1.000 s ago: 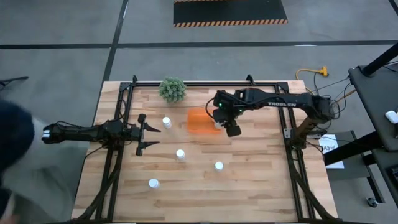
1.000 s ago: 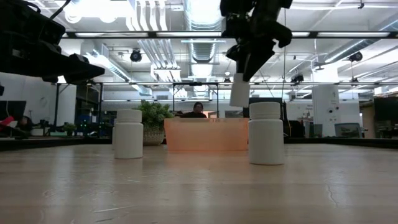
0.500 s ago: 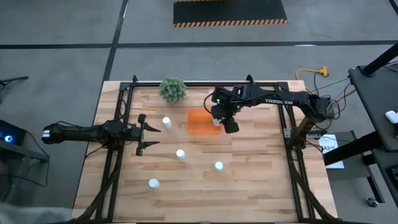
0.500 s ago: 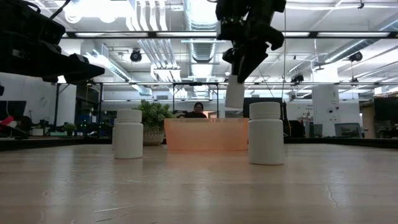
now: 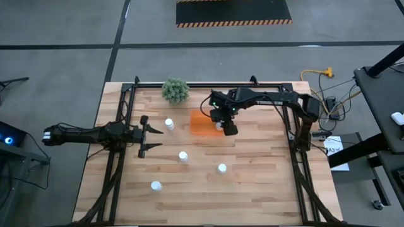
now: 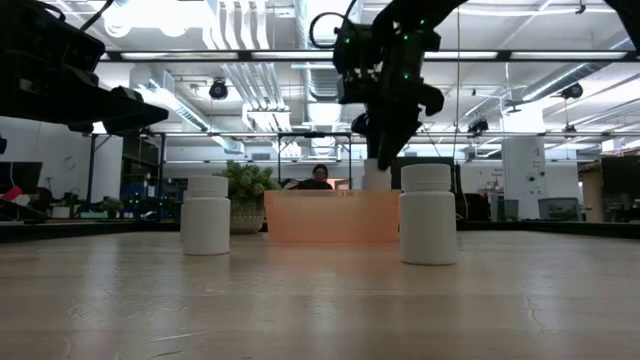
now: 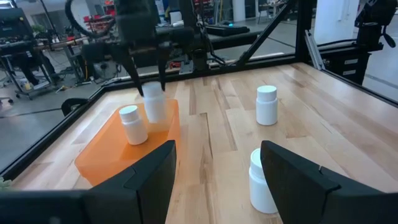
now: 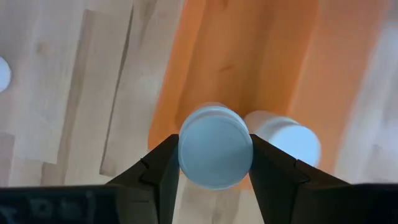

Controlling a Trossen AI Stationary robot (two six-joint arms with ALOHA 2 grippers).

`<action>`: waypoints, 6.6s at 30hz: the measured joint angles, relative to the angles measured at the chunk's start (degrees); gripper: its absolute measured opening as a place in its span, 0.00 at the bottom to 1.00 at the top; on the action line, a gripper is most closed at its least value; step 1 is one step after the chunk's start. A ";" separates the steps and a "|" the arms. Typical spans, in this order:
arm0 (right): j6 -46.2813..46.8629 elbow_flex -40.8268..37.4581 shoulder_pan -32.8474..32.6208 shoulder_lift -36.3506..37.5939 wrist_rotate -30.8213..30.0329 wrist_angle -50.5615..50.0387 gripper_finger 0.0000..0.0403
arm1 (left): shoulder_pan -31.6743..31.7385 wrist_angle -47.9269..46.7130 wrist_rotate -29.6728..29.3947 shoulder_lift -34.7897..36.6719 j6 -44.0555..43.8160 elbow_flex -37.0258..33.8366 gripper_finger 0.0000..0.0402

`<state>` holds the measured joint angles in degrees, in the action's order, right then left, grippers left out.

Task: Pick and place pill bottles into a basket
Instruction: Put the white pill bottle into the orange bin

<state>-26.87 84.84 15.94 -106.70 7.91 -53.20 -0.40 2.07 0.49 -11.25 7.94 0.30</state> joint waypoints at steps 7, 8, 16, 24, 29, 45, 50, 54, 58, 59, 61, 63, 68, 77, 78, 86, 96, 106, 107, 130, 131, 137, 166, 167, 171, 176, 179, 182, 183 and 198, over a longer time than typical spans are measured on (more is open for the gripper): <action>0.02 -0.16 0.34 -3.24 0.33 2.81 0.37 | -0.01 0.10 0.00 -0.12 0.00 0.00 0.54; 0.00 -0.14 0.38 -3.57 0.53 3.03 0.37 | -0.01 -0.06 -0.02 -0.09 0.00 0.00 0.54; 0.10 -1.11 0.41 -4.43 1.15 2.55 0.37 | -0.01 0.07 -0.01 0.00 0.00 0.00 0.54; 0.15 -1.22 0.46 -4.43 1.15 2.57 0.43 | 0.01 0.01 0.00 -0.01 0.00 0.00 0.54; 0.31 -1.25 0.48 -4.40 1.13 2.18 0.52 | -0.01 0.01 -0.02 0.03 0.00 0.00 0.54; 1.97 4.37 0.46 -0.92 1.07 -7.00 0.61 | 0.01 -0.05 -0.02 -0.11 -0.01 -0.01 0.54; 4.97 5.33 0.16 2.48 1.27 -8.60 0.61 | 0.01 0.01 -0.02 -0.23 0.00 -0.02 0.54; 7.16 5.16 -2.05 4.66 1.41 -11.57 0.61 | 0.00 0.02 -0.01 -0.33 0.00 -0.01 0.54; 9.65 4.91 -6.36 5.56 1.62 -14.04 0.61 | 0.01 0.06 0.00 -0.34 0.00 -0.02 0.54; 10.10 4.84 -7.71 5.75 1.59 -14.12 0.61 | 0.01 0.01 -0.01 -0.30 0.00 0.00 0.54; 10.74 4.77 -10.76 6.01 1.59 -14.06 0.61 | 0.01 0.11 0.00 -0.27 0.00 0.00 0.54; 11.66 4.68 -14.15 6.11 1.61 -13.83 0.61 | 0.01 -0.03 -0.01 -0.30 0.00 -0.01 0.54; 14.28 4.63 -22.41 6.13 1.16 -13.00 0.61 | 0.01 0.03 0.00 -0.34 0.00 -0.02 0.54; 17.06 4.61 -32.76 6.13 1.12 -9.21 0.61 | 0.00 0.04 0.00 -0.34 -0.01 0.00 0.54; 17.34 4.61 -33.25 6.13 1.00 -9.14 0.61 | 0.01 0.02 0.00 -0.34 0.00 0.00 0.54; 18.99 4.61 -34.34 6.13 -2.10 -9.45 0.61 | 0.01 0.04 -0.01 -0.32 0.00 -0.01 0.54; 15.77 4.61 -33.14 6.13 -5.19 -7.95 0.61 | 0.00 0.04 -0.01 -0.34 0.00 0.00 0.54; 15.31 4.61 -31.54 6.13 -4.67 -3.50 0.61 | -0.01 0.02 -0.02 -0.34 0.00 -0.02 0.54; 15.31 4.61 -31.42 6.13 -4.41 -3.40 0.61 | 0.00 0.03 0.00 -0.34 0.00 0.00 0.54; 14.67 21.59 -29.00 -4.72 -1.91 -17.41 0.57 | 0.00 -0.04 0.00 -0.34 0.00 0.00 0.54; 14.35 22.52 -29.02 -5.33 -1.88 -17.94 0.57 | 0.00 -0.02 0.00 -0.34 0.00 -0.01 0.54; 12.70 26.55 -29.05 -10.19 -1.88 -23.26 0.57 | -0.01 0.02 0.00 -0.29 0.00 0.00 0.54; 11.93 17.43 -29.37 -13.89 1.75 -15.66 0.58 | -0.01 0.04 -0.02 -0.34 0.00 0.00 0.54; 11.92 17.03 -29.40 -13.89 1.74 -15.38 0.58 | 0.01 0.03 -0.02 -0.34 0.00 0.00 0.54; 11.89 16.03 -29.40 -13.78 1.72 -14.02 0.58 | 0.01 0.02 0.00 -0.34 0.00 -0.02 0.54; 11.91 15.32 -29.40 -13.81 1.61 -13.28 0.58 | -0.01 0.04 0.00 -0.34 0.00 0.00 0.54; 11.92 15.20 -29.41 -13.78 1.61 -13.00 0.58 | 0.01 0.04 0.00 -0.34 0.00 0.00 0.54; 12.13 15.17 -29.42 -13.78 1.61 -12.40 0.58 | -0.01 0.04 -0.02 -0.34 0.00 0.00 0.54; 12.15 15.17 -29.42 -13.78 1.61 -12.36 0.58 | -0.01 0.03 0.00 -0.34 0.00 0.00 0.54; 12.98 11.34 -29.42 -13.81 1.59 -10.33 0.58 | 0.01 0.03 0.00 -0.34 0.00 0.00 0.54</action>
<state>-13.89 96.18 -13.47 -120.51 9.50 -63.54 -0.38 2.10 0.49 -11.60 7.94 0.30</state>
